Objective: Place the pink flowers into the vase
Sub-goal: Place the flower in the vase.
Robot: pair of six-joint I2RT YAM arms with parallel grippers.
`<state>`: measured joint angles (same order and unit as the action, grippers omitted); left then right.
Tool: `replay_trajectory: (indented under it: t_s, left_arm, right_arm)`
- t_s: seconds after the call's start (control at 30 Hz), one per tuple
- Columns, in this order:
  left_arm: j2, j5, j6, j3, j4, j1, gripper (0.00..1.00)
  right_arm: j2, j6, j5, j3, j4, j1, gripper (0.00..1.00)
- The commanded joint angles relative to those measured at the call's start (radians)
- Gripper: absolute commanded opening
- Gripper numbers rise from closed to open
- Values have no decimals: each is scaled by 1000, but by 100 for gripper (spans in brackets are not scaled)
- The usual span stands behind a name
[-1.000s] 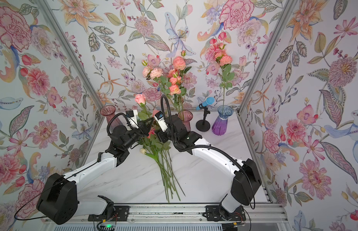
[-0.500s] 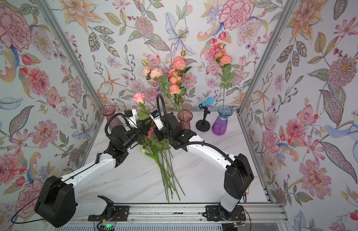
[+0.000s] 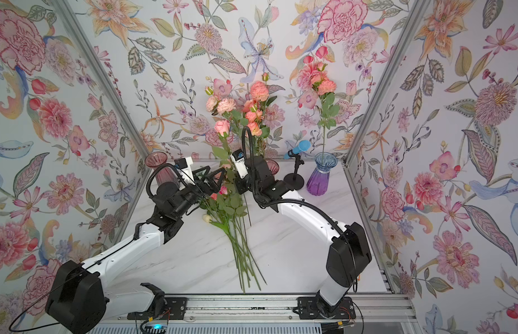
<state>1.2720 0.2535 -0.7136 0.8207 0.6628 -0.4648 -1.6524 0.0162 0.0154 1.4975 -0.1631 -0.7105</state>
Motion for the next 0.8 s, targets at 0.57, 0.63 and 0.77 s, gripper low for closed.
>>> replay_trajectory:
  t_s: [0.57,0.63,0.77]
  left_arm:
    - [-8,27,91,-11,20,6,100]
    - [-5,32,93,-7,20,6,100]
    - [-6,30,105,-8,18,5,100]
  right_arm:
    - [221,-60,128,274,42,548,0]
    - [205,-43,128,297,71,607,0]
    - [129,-46,143,364,117,684,0]
